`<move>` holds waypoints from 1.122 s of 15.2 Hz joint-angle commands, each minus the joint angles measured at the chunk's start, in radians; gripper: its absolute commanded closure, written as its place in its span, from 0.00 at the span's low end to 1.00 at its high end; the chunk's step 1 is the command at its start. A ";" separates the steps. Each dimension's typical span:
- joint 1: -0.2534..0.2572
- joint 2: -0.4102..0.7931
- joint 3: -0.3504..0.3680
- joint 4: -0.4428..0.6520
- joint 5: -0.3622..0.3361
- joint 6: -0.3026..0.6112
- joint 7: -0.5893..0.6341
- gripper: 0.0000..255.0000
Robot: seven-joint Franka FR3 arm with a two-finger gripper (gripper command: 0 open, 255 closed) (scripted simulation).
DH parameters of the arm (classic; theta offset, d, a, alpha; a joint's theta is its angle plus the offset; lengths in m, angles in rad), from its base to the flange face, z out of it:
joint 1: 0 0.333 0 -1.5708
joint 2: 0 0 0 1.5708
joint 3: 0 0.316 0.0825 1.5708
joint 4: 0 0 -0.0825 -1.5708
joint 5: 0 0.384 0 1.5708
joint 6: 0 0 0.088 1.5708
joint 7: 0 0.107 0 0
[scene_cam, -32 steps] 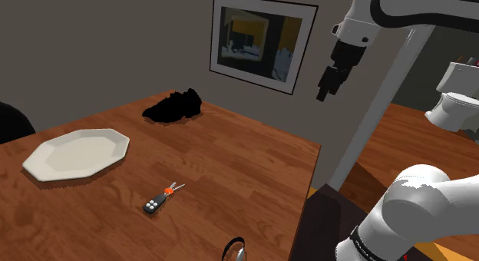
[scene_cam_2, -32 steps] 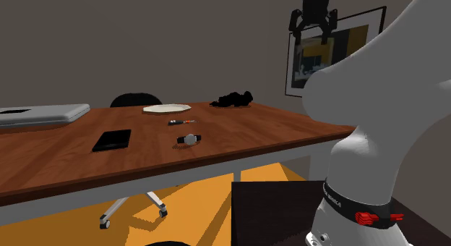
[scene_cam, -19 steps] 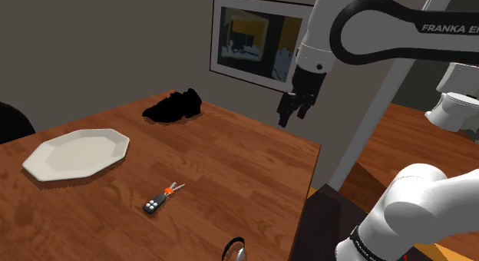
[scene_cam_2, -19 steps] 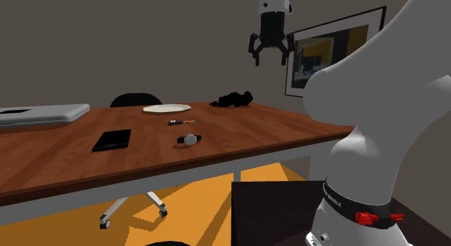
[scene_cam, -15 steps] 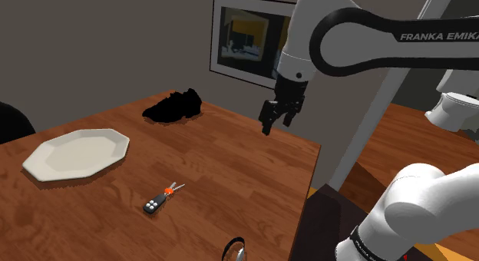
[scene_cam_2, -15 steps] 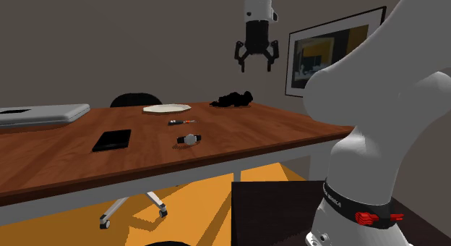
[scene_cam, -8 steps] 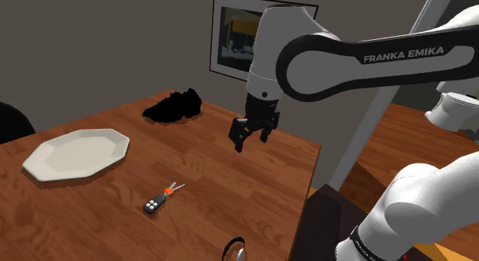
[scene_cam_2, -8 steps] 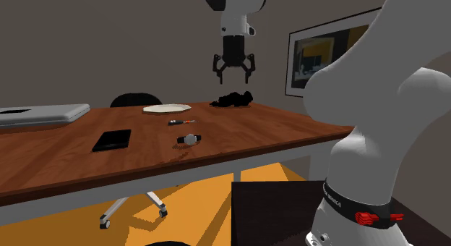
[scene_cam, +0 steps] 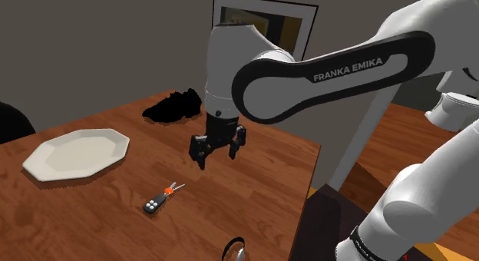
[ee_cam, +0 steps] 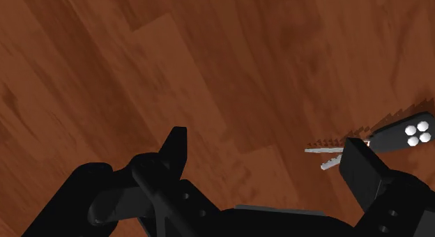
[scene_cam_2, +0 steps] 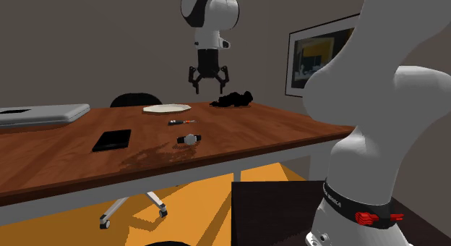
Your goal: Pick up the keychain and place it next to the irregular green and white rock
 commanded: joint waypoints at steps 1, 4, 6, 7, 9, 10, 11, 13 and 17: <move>-0.006 0.092 0.041 0.045 -0.054 0.030 0.080 0.00; 0.008 0.237 0.084 0.131 -0.158 0.049 0.208 0.00; 0.038 0.337 0.092 0.197 -0.234 0.051 0.291 0.00; 0.058 0.386 0.091 0.232 -0.271 0.049 0.330 0.00; 0.107 0.482 0.078 0.308 -0.338 0.040 0.399 0.00; 0.134 0.528 0.069 0.349 -0.367 0.033 0.429 0.00; 0.162 0.573 0.059 0.391 -0.394 0.025 0.457 0.00; 0.219 0.661 0.036 0.481 -0.441 0.006 0.503 0.00; 0.226 0.678 0.024 0.464 -0.454 0.038 0.511 0.00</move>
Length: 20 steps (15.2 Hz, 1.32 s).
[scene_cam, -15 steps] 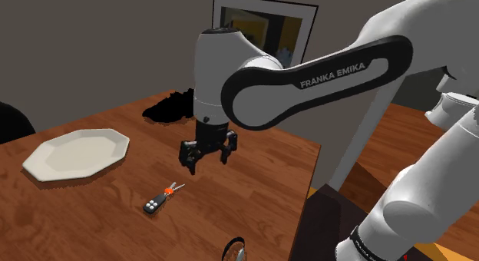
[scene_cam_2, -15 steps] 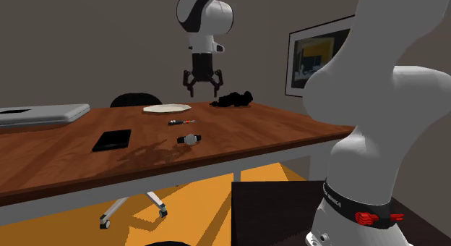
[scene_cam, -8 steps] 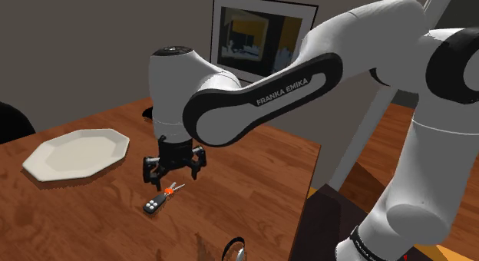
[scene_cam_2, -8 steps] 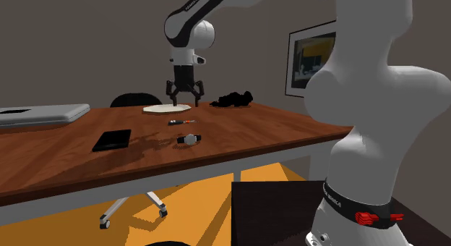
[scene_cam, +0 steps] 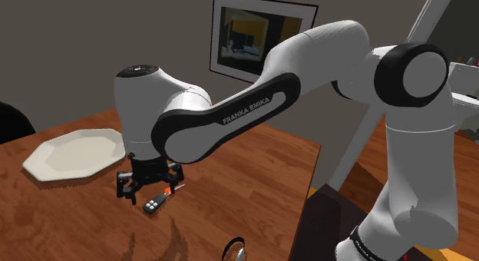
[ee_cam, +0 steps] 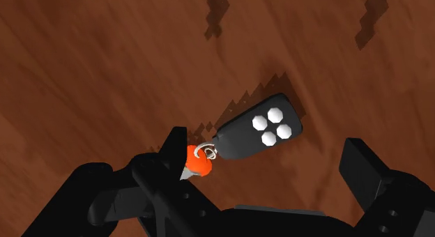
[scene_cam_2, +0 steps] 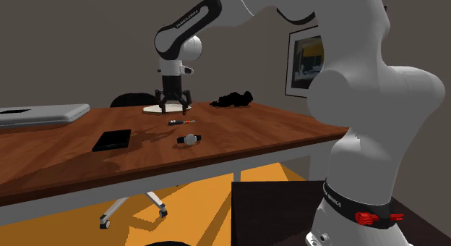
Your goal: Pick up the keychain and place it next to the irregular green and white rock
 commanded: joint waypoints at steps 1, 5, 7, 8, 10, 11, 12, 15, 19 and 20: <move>0.005 0.014 -0.006 -0.007 -0.010 0.018 0.007 0.00; 0.012 0.037 -0.018 -0.023 -0.029 0.053 0.019 0.00; 0.012 0.037 -0.018 -0.023 -0.029 0.053 0.019 0.00; 0.012 0.037 -0.018 -0.023 -0.029 0.053 0.019 0.00; 0.012 0.037 -0.018 -0.023 -0.029 0.053 0.019 0.00; 0.012 0.037 -0.018 -0.023 -0.029 0.053 0.019 0.00; 0.012 0.037 -0.018 -0.023 -0.029 0.053 0.019 0.00; 0.012 0.037 -0.018 -0.023 -0.029 0.053 0.019 1.00; 0.012 0.037 -0.018 -0.023 -0.029 0.053 0.019 1.00; 0.012 0.037 -0.018 -0.023 -0.029 0.053 0.019 1.00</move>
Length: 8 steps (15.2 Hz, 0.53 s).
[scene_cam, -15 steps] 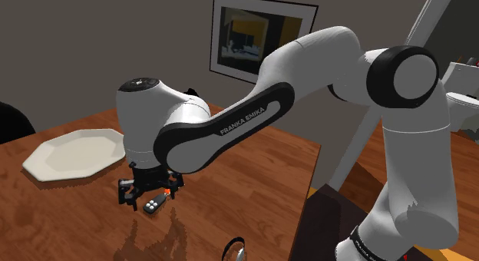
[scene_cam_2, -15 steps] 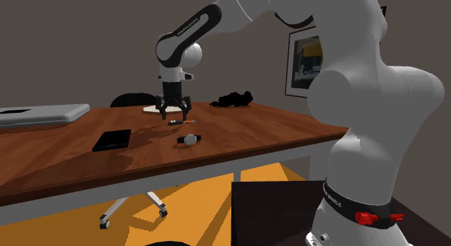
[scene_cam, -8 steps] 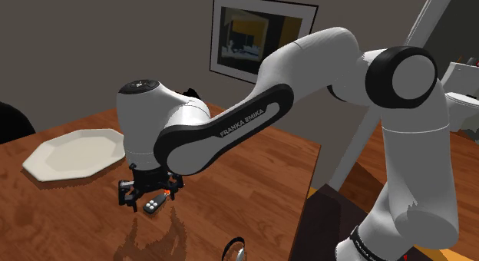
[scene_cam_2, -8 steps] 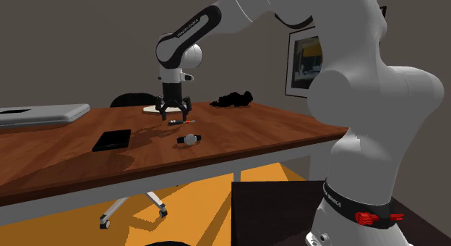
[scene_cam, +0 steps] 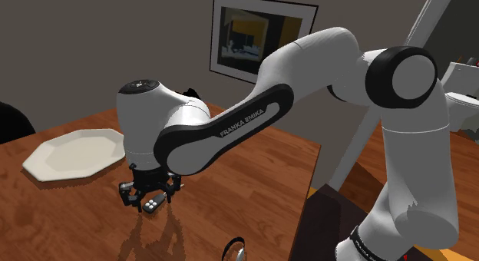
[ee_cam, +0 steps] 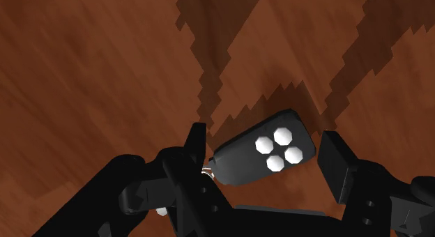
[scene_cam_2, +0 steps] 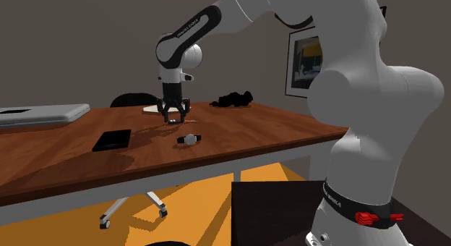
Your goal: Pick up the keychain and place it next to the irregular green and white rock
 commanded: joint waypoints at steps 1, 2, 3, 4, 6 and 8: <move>0.000 0.000 0.000 0.000 0.000 0.000 0.000 1.00; 0.000 0.000 0.000 0.000 0.000 0.000 0.000 1.00; -0.002 -0.007 0.003 0.004 0.005 -0.010 -0.003 1.00; -0.004 -0.013 0.007 0.009 0.010 -0.020 -0.007 1.00; -0.008 -0.025 0.013 0.020 0.020 -0.040 -0.013 1.00; -0.011 -0.037 0.019 0.031 0.030 -0.061 -0.019 1.00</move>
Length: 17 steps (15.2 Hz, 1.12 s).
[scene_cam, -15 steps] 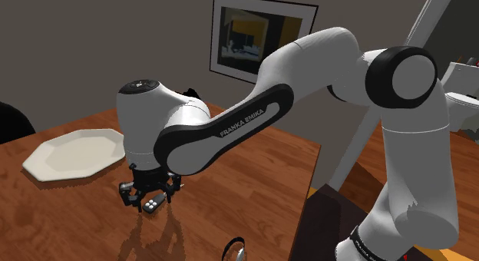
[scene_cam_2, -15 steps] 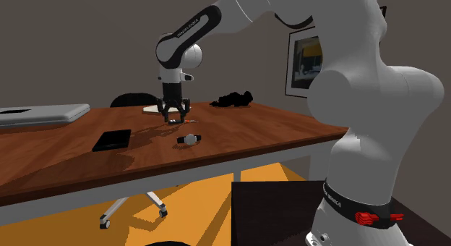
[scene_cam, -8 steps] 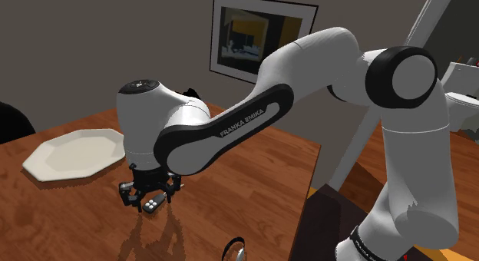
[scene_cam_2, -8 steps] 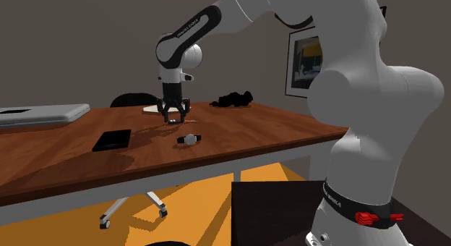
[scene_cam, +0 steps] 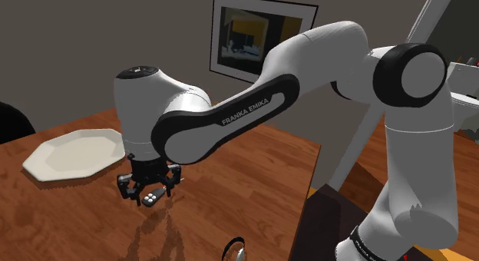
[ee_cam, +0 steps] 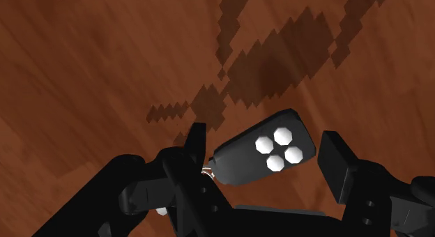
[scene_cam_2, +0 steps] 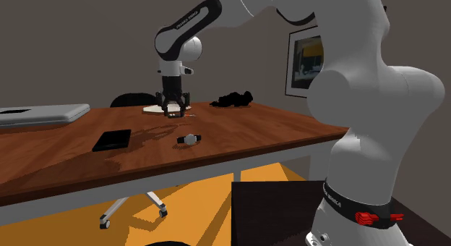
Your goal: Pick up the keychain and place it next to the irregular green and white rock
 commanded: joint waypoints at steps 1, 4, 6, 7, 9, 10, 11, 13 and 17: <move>-0.002 -0.010 0.005 0.013 0.009 -0.022 -0.006 1.00; -0.006 -0.026 0.013 0.033 0.022 -0.054 -0.014 1.00; -0.007 -0.036 0.018 0.048 0.031 -0.076 -0.020 1.00; -0.008 -0.040 0.020 0.055 0.034 -0.087 -0.022 1.00; -0.009 -0.049 0.024 0.072 0.042 -0.109 -0.028 1.00; -0.010 -0.053 0.026 0.080 0.045 -0.121 -0.030 1.00; -0.010 -0.056 0.028 0.089 0.049 -0.132 -0.032 1.00; -0.010 -0.063 0.031 0.107 0.055 -0.156 -0.037 1.00; -0.009 -0.074 0.036 0.147 0.065 -0.204 -0.045 1.00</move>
